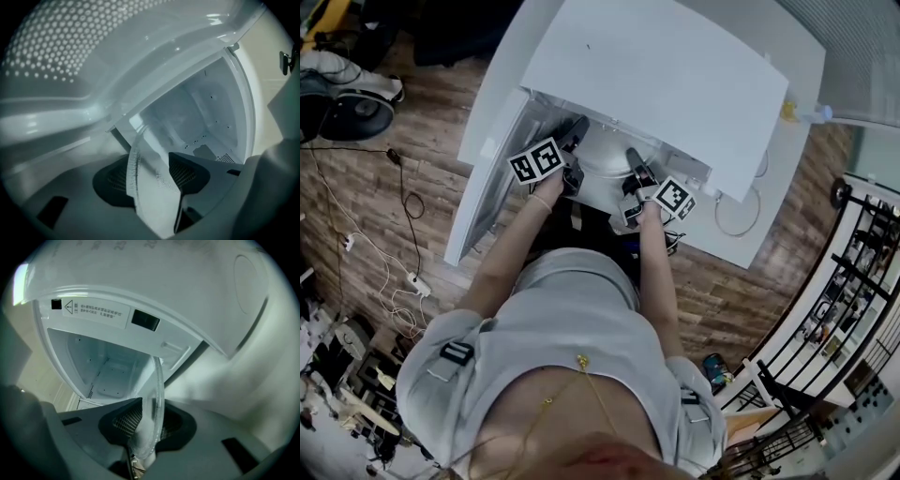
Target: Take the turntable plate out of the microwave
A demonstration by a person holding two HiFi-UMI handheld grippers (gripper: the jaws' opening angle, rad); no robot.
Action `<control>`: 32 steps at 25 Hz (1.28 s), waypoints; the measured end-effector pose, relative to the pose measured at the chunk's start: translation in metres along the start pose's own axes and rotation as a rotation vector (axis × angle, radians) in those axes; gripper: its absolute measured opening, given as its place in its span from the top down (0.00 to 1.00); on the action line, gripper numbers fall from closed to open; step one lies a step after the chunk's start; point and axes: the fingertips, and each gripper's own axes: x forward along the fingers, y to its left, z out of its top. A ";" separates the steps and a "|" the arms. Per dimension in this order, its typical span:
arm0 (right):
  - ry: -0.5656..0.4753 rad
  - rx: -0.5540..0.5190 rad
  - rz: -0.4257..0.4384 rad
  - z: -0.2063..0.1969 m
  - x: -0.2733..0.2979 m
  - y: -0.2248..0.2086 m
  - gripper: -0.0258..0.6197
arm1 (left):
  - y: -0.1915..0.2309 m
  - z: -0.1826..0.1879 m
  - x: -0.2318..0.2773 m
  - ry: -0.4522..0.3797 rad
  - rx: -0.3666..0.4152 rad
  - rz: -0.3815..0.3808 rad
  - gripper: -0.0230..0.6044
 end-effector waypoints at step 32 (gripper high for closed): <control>-0.052 -0.108 0.121 -0.005 -0.037 0.033 0.84 | -0.026 -0.013 -0.058 -0.141 -0.097 -0.116 0.81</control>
